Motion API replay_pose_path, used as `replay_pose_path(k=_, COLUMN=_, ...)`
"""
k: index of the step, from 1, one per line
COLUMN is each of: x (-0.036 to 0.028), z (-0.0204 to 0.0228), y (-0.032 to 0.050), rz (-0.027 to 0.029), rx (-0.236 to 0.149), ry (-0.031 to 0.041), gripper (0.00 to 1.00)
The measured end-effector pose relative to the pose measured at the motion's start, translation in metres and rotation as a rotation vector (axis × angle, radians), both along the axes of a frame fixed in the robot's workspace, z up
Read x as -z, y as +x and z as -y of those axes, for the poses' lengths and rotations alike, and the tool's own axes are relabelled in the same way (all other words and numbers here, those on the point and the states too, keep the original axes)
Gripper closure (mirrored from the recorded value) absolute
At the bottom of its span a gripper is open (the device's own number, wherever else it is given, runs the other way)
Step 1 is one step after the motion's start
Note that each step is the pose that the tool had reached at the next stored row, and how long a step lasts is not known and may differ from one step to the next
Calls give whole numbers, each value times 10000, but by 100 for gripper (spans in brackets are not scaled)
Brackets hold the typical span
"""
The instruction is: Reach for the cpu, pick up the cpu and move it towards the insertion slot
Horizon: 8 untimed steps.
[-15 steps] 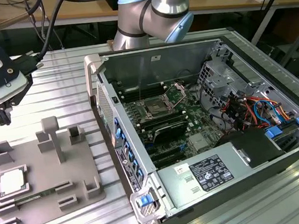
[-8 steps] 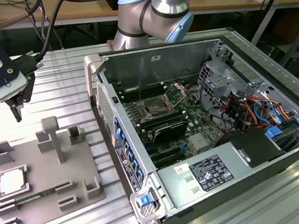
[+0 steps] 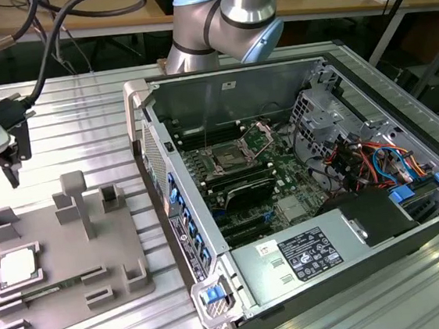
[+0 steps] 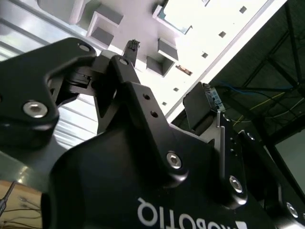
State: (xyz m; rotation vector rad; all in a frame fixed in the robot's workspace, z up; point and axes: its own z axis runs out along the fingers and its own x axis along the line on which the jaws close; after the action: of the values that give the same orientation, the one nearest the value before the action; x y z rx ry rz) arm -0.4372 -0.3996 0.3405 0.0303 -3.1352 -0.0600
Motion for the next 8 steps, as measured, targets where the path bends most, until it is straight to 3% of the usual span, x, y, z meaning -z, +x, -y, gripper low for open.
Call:
replay_pose_path(k=5, x=9, z=1, y=-14, rz=-2, rx=1, ry=-1, gripper=33)
replay_pose_path(k=6, x=10, z=1, y=-14, rz=-1, rx=1, ry=-1, gripper=26)
replay_pose_path(k=8, x=21, z=1, y=-15, rz=-4, rx=2, ry=2, gripper=26)
